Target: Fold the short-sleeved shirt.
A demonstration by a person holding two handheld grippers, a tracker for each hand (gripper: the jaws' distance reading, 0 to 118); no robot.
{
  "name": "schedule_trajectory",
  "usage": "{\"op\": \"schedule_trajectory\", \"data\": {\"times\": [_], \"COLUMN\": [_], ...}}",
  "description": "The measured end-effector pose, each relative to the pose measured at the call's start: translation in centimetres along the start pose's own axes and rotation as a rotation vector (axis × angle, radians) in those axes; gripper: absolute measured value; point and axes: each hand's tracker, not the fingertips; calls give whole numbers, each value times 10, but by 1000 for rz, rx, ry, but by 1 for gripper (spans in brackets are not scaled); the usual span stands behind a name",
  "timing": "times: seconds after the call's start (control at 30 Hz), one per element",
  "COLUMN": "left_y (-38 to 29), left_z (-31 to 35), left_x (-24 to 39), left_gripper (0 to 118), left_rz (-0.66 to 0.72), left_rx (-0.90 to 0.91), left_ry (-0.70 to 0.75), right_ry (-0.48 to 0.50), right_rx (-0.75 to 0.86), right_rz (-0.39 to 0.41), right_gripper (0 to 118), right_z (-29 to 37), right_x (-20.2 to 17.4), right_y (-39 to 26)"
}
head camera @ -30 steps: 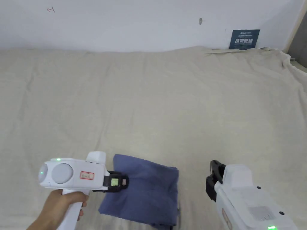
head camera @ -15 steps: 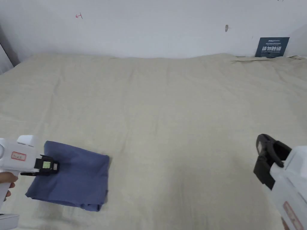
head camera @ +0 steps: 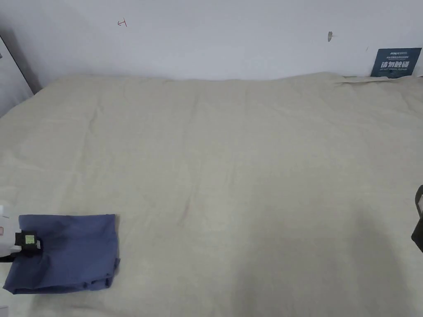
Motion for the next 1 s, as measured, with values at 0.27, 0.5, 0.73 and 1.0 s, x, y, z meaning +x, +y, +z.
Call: {"op": "schedule_trajectory", "data": {"times": [0.27, 0.5, 0.73, 1.0], "left_y": [-7, -11, -22, -39], "left_z": [1, 48, 115, 165], "left_x": [6, 31, 70, 130], "left_gripper": [114, 115, 116, 117], "left_rz": [63, 59, -7, -155], "left_rx": [73, 309, 655, 843], "left_ry": [119, 119, 27, 19], "right_ry": [2, 21, 36, 30], "right_rx": [-14, 1, 38, 88], "right_rz": [-8, -2, 11, 25], "right_gripper": [0, 0, 0, 0], "right_z": [-17, -15, -9, -9], "right_x": [19, 22, 28, 45], "right_y": [-5, 2, 13, 15]}}
